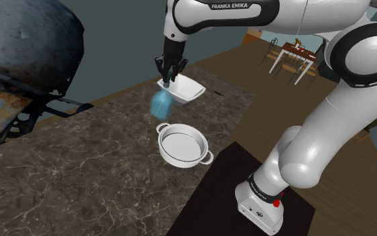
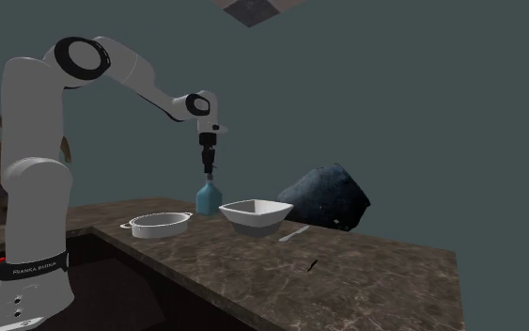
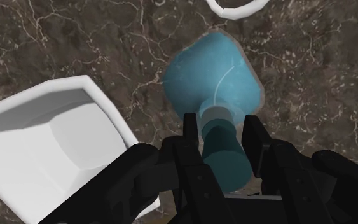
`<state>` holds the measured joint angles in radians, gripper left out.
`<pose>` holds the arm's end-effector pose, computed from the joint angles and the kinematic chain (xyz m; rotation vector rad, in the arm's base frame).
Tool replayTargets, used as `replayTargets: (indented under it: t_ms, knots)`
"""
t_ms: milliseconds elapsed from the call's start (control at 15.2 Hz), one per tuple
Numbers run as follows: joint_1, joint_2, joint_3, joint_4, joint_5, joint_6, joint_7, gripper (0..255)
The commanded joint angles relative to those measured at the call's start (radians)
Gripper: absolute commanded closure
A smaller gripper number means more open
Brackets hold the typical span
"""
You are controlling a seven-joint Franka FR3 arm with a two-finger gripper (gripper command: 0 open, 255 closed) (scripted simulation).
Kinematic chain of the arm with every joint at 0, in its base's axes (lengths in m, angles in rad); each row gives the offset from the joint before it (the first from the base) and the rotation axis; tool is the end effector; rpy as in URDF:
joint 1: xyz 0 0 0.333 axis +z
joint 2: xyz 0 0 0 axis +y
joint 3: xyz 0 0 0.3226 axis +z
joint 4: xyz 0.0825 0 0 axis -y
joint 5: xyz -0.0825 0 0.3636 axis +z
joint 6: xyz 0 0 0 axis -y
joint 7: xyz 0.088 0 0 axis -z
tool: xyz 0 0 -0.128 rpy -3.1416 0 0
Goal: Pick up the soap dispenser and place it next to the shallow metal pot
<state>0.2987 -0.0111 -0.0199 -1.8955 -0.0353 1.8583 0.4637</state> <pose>0.5152 0.1438 0.4926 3.0891 -0.2701 -0.0189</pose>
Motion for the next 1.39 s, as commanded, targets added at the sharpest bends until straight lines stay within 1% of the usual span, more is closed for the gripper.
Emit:
replayTargets:
  t_ms: [0, 264, 726, 792, 1122, 1320]
  knots:
    - [0.0, 0.004, 0.0, -0.021, 0.0, 0.026, 0.001, 255]
    - [0.0, 0.012, 0.0, -0.059, -0.001, 0.072, 0.002, 255]
    - [0.0, 0.012, 0.0, -0.058, -0.001, 0.072, 0.002, 255]
    - [0.0, 0.012, 0.0, -0.058, -0.001, 0.072, 0.002, 0]
    - [0.0, 0.012, 0.0, -0.058, -0.001, 0.072, 0.002, 0]
    - [0.001, 0.0, 0.001, 0.029, 0.0, -0.027, 0.002, 0]
